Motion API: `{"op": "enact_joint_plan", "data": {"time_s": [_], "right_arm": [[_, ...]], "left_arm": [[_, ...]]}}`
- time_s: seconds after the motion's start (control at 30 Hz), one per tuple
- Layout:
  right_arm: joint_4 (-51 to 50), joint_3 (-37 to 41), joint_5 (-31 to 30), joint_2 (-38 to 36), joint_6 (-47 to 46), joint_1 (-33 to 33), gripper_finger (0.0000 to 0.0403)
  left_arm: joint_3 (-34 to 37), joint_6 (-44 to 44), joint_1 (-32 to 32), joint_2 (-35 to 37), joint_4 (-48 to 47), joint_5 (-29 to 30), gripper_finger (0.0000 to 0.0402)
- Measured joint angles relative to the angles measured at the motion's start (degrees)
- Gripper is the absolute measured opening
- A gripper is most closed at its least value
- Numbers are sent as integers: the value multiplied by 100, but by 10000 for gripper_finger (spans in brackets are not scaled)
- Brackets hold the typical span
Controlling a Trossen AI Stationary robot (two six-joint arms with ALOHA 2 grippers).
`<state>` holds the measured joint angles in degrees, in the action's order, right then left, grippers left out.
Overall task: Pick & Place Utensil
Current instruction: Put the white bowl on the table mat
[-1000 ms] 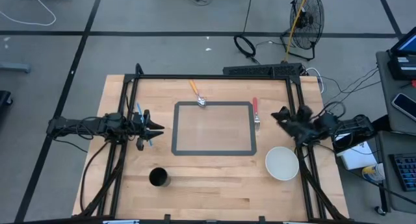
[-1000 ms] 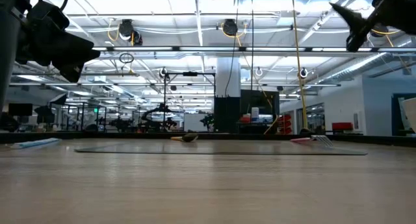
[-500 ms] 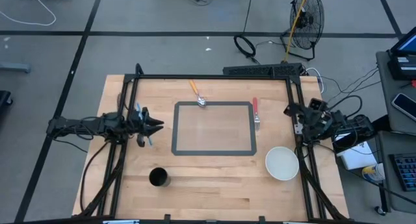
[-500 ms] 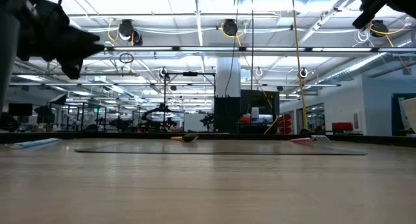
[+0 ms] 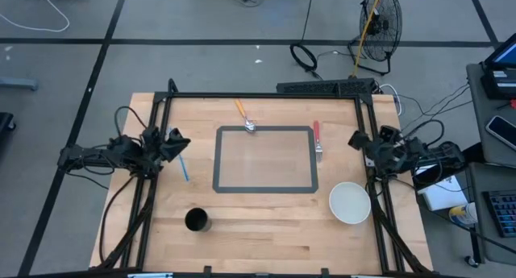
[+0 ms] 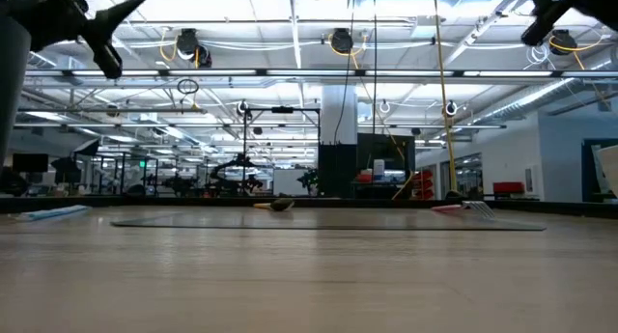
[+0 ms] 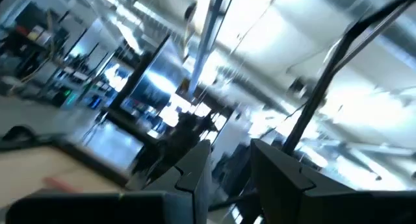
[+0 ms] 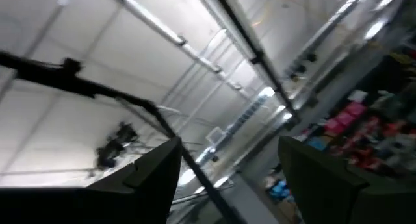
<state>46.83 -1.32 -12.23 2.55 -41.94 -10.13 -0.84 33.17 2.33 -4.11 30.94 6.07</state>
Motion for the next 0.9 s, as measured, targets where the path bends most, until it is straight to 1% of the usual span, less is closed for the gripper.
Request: {"op": "enact_joint_plan", "data": {"time_s": [0.07, 0.13, 0.2, 0.27, 0.33, 0.43, 0.57, 0.63, 0.73, 0.8, 0.9], "right_arm": [[2, -6, -294, 186, -24, 2, 254], [6, -113, -382, 401, -9, 2, 254], [-31, -308, -407, 718, 135, 2, 254], [-126, -605, -399, 1086, 402, 2, 254], [-15, -1035, -172, 1438, 678, 0, 254], [-108, -1661, 318, 1984, 1090, 0, 254], [-982, -2517, 679, 2567, 1565, 0, 254], [-1782, -2924, 694, 2764, 1731, 0, 254], [-2998, -3481, 625, 2936, 1771, 0, 254], [-3663, -3784, 616, 3048, 1727, 0, 254], [-4169, -4130, 610, 3190, 1663, -2, 254]], "left_arm": [[1, 255, 0, -1, 281, -2, 113], [-2, 496, 0, 1, 493, -2, 113], [0, 517, 0, -1, 618, -5, 113], [-2, 361, 0, 2, 690, -4, 113], [0, 265, 1, 0, 653, -5, 113], [0, 431, 1, -1, 621, -7, 113], [0, 609, 2, -1, 609, -50, 113], [0, 609, 2, -1, 594, -153, 113], [0, 444, 4, -1, 555, -143, 113], [0, 354, 4, -1, 476, 32, 113], [0, 60, 4, -1, 430, 417, 113]]}}
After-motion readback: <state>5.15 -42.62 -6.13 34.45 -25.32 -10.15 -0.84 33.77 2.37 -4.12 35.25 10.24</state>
